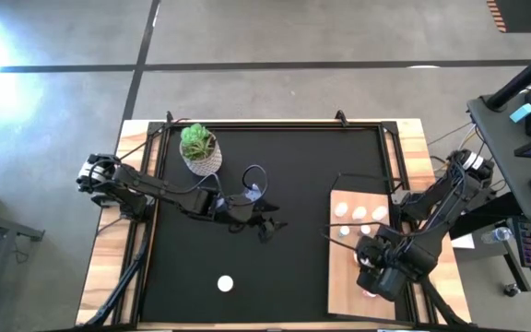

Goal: Pick and place medicine bottles onto shelf by color
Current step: Put the top orange pill bottle on the shelf aligned with the other orange pill bottle, then put the pink pill bottle on the shelf aligned with the other pink pill bottles

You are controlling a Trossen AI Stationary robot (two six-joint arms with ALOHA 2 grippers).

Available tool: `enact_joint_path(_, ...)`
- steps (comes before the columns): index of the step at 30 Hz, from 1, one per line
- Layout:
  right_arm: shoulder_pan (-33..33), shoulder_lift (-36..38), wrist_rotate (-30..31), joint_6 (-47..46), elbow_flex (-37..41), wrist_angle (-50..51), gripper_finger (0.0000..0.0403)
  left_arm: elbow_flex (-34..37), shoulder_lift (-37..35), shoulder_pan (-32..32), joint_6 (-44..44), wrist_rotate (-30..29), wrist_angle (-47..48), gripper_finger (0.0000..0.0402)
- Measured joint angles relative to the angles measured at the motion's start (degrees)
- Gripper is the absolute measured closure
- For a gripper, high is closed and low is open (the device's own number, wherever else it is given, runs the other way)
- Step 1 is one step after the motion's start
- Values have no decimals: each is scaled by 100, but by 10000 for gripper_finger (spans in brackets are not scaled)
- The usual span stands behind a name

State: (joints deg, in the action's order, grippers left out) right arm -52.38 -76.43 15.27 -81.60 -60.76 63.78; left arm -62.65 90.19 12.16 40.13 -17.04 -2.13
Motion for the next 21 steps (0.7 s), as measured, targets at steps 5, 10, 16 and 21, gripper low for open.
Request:
enact_joint_path(5, 0, 131, -68, 217, -512, 365, 110, -96, -21, -7, -624, 793, 614, 107)
enact_joint_path(10, 15, 250, -6, 477, -1189, 783, 105, -348, -106, 2, -2359, 1704, 2783, 107)
enact_joint_path(16, 44, 248, 682, -39, -1726, 848, 115, -579, -140, -49, -858, 1334, 5604, 107)
enact_joint_path(21, 102, 246, 1242, -740, -2038, 883, 122, -246, -138, -83, 2986, 1216, 6269, 107)
